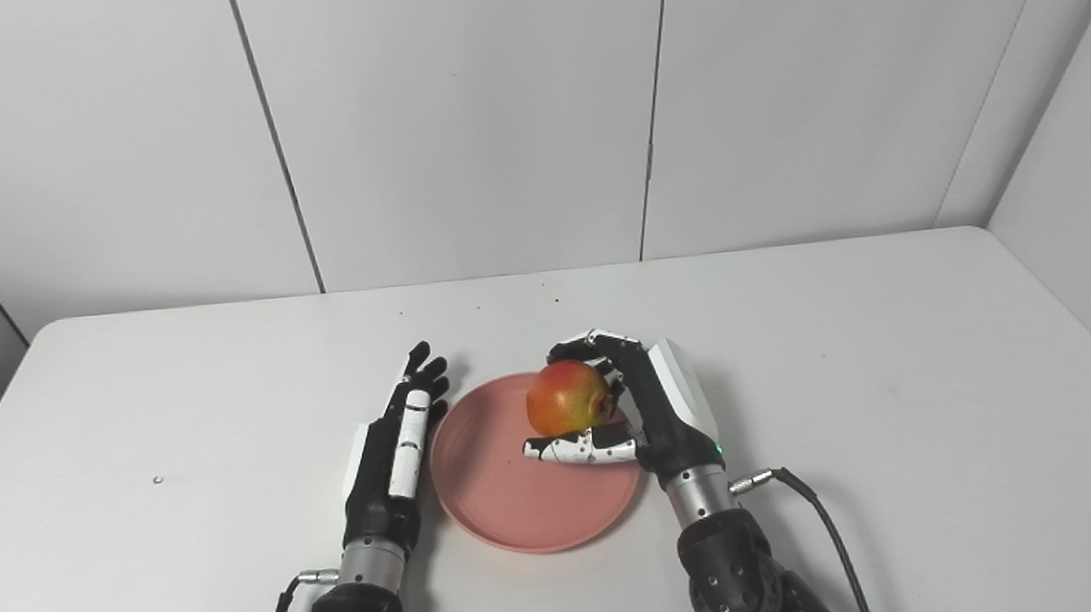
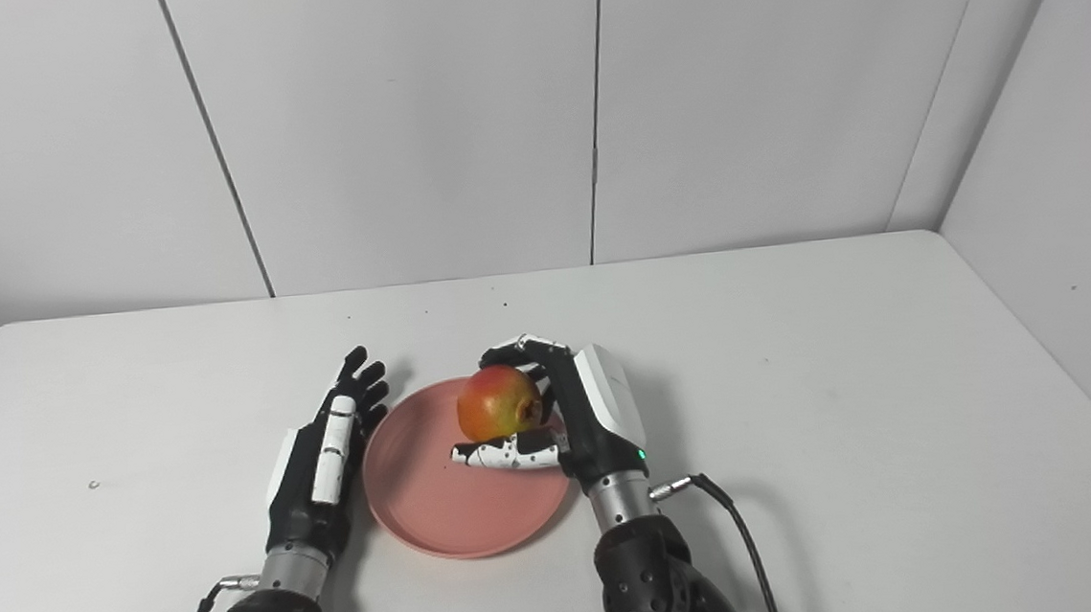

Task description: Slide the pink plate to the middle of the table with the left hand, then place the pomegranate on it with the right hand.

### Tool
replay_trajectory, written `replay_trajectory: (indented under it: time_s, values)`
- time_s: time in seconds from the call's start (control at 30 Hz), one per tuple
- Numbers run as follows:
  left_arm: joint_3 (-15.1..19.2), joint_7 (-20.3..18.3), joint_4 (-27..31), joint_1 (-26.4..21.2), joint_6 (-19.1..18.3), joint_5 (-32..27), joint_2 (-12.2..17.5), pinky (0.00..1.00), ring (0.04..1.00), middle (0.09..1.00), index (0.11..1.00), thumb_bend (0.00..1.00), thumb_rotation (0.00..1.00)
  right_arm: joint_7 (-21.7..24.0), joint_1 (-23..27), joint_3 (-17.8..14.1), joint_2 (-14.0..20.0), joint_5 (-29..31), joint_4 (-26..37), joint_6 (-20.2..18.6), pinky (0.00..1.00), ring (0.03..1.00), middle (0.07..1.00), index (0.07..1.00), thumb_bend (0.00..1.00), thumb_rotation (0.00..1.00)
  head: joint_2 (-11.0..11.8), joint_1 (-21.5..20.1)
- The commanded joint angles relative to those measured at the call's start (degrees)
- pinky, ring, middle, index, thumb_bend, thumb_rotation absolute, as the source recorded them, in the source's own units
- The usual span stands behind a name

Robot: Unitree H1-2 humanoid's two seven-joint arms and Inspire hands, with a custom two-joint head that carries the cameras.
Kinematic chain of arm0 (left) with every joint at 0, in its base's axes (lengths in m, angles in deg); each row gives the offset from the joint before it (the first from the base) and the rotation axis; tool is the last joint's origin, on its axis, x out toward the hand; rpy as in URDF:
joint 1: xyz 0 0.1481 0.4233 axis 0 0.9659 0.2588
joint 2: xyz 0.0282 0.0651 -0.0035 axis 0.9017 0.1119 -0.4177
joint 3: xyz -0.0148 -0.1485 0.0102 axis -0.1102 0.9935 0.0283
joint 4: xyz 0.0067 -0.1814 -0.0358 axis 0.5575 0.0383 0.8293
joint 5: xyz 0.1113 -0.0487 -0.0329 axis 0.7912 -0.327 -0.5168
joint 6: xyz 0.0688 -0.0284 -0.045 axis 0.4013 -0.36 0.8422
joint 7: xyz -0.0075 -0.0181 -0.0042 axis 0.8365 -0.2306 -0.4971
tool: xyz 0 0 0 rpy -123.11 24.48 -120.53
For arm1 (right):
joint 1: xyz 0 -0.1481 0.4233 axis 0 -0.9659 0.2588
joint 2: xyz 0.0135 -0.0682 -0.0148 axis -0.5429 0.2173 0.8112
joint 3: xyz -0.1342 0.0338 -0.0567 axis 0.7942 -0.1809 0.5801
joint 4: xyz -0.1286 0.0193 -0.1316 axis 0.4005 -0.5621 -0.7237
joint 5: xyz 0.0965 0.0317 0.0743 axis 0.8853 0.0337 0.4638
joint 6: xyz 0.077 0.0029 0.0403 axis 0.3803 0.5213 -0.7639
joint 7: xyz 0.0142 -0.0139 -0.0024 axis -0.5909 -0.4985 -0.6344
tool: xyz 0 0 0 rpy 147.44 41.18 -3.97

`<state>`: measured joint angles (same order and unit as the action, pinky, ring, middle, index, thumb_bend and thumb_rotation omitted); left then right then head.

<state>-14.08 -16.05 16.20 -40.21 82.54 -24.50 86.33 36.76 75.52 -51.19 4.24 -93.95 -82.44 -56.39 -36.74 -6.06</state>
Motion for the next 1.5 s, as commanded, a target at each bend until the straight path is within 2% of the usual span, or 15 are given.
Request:
replay_trajectory:
  time_s: [0.0, 0.1, 0.23, 0.4, 0.47, 0.63, 0.9, 1.03, 1.1, 1.27, 1.3, 1.33, 1.47]
  values:
    - [-0.8, -0.3, 0.3, -0.8, 1.1, 0.3, -1.0, 0.91, 0.930, 0.932, 0.926, 0.43, 1.00, 0.3, 1.6, 0.3, 0.0, -0.3, 1.6, 3.9, 0.25, 0.413, 0.504, 0.489, 0.51, 0.00, 0.0, 0.4]
    - [-1.0, 0.0, 0.1, -0.9, 1.3, 0.8, -1.1, 0.91, 0.930, 0.931, 0.923, 0.43, 1.00, 1.1, 1.3, 0.6, 0.0, -0.2, 1.6, 4.1, 0.26, 0.414, 0.505, 0.489, 0.51, 0.00, -0.1, 1.1]
    - [-1.1, 0.5, 0.3, -0.8, 0.8, 0.8, -1.4, 0.91, 0.926, 0.927, 0.918, 0.42, 1.00, 2.0, 1.2, 0.9, 0.3, -0.5, 1.8, 4.2, 0.31, 0.384, 0.463, 0.543, 0.51, 0.00, -0.2, 1.7]
    - [-1.3, 0.6, 0.1, -1.0, 1.2, 1.0, -1.4, 0.91, 0.925, 0.924, 0.914, 0.42, 1.00, 2.8, 1.5, 1.4, 0.8, -0.3, 0.6, 5.7, 0.28, 0.370, 0.456, 0.547, 0.51, 0.00, -0.2, 1.8]
    - [-1.3, 0.8, 0.1, -1.0, 1.0, 1.1, -1.4, 0.90, 0.921, 0.921, 0.913, 0.42, 1.00, 3.2, 1.7, 1.8, 1.1, -0.6, -0.1, 6.3, 0.26, 0.399, 0.496, 0.504, 0.51, 0.00, -0.3, 1.7]
    - [-1.2, 0.7, -0.1, -1.2, 1.1, 1.3, -1.5, 0.90, 0.921, 0.923, 0.917, 0.43, 1.00, 3.1, 2.2, 2.4, 1.6, -1.7, -1.6, 7.7, 0.27, 0.369, 0.458, 0.549, 0.51, 0.00, -0.2, 1.7]
    - [-1.3, 0.4, -0.2, -1.3, 1.2, 1.3, -1.4, 0.91, 0.927, 0.928, 0.919, 0.43, 1.00, 2.6, 2.6, 2.9, 2.3, -3.9, -3.3, 10.3, 0.36, 0.401, 0.471, 0.551, 0.51, 0.00, -0.3, 1.6]
    - [-1.2, 0.4, -0.6, -1.4, 1.5, 1.2, -1.5, 0.91, 0.925, 0.927, 0.921, 0.42, 1.00, 3.3, 2.6, 3.3, 2.8, -4.8, -3.1, 10.4, 0.42, 0.427, 0.479, 0.539, 0.51, 0.00, -0.3, 1.6]
    - [-1.1, 0.3, -0.7, -1.4, 1.5, 1.0, -1.5, 0.91, 0.925, 0.928, 0.924, 0.43, 1.00, 3.5, 2.6, 3.6, 3.1, -5.2, -3.3, 10.6, 0.46, 0.505, 0.478, 0.520, 0.52, 0.00, -0.4, 1.5]
    - [-1.7, 0.5, -0.9, -1.5, 2.1, 2.5, -0.9, 0.90, 0.923, 0.925, 0.919, 0.44, 1.00, 3.3, 2.9, 4.5, 3.9, -6.6, -3.3, 11.5, 0.53, 0.588, 0.495, 0.496, 0.52, 0.01, -0.4, 1.5]
    - [-1.8, 0.6, -0.9, -1.6, 2.1, 2.7, -0.8, 0.90, 0.922, 0.923, 0.913, 0.45, 1.00, 3.4, 3.0, 4.7, 4.0, -6.9, -3.1, 11.5, 0.56, 0.617, 0.585, 0.496, 0.52, 0.09, -0.4, 1.5]
    - [-1.9, 0.7, -0.9, -1.6, 2.0, 3.2, -0.7, 0.89, 0.922, 0.922, 0.911, 0.45, 1.00, 3.2, 3.1, 4.8, 4.1, -7.0, -3.3, 12.0, 0.57, 0.627, 0.616, 0.496, 0.51, 0.12, -0.4, 1.5]
    - [-2.0, 1.0, -0.5, -1.7, 1.2, 4.5, -0.7, 0.88, 0.914, 0.918, 0.899, 0.43, 1.00, 3.4, 3.4, 5.3, 4.6, -7.9, -3.5, 13.1, 0.65, 0.701, 0.696, 0.498, 0.51, 0.16, -0.4, 1.5]
